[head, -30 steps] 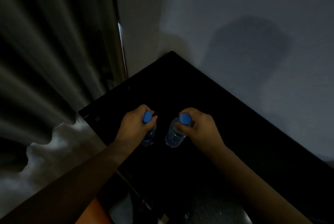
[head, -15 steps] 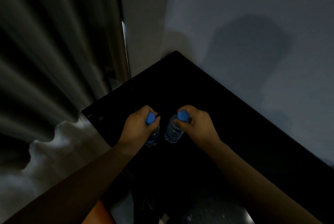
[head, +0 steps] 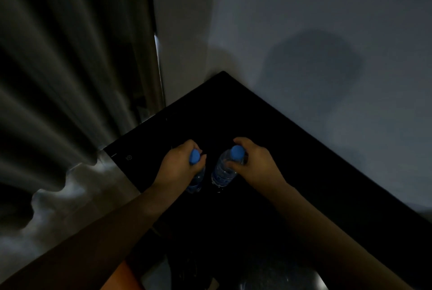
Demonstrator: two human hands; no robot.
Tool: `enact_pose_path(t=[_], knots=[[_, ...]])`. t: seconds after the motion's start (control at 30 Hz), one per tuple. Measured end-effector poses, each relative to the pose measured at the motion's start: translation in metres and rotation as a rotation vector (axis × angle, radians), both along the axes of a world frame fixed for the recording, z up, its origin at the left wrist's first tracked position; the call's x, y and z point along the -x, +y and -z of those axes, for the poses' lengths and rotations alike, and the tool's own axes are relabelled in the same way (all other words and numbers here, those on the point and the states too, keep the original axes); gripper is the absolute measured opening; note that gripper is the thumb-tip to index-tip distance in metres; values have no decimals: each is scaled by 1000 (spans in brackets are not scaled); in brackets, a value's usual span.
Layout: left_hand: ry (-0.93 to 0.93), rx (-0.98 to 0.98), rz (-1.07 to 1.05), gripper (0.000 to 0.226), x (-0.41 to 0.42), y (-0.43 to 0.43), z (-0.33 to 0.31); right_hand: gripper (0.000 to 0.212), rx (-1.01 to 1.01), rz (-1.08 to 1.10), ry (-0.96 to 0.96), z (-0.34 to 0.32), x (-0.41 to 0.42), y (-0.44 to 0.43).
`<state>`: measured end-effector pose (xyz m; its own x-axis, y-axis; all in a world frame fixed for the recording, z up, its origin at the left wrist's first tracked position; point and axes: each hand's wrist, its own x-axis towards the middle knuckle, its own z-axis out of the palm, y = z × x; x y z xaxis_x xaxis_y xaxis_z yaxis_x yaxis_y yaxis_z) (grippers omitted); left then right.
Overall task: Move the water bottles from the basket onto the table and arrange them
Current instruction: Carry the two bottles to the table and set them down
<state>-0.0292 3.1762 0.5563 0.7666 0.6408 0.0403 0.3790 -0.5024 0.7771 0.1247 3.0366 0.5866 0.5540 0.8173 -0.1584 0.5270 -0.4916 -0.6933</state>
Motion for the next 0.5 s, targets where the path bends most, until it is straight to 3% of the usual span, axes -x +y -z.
enact_pose_path(t=[0.13, 0.27, 0.5], knots=[[36, -22, 34, 19, -2, 6, -5, 41, 97, -21, -175, -8, 4, -18], [113, -62, 95, 19, -7, 8, -12, 41, 332, -37, -332, -5, 10, -40], [307, -300, 344, 31, -23, -4, -50, 40, 416, 2, -266, -1, 10, -75]])
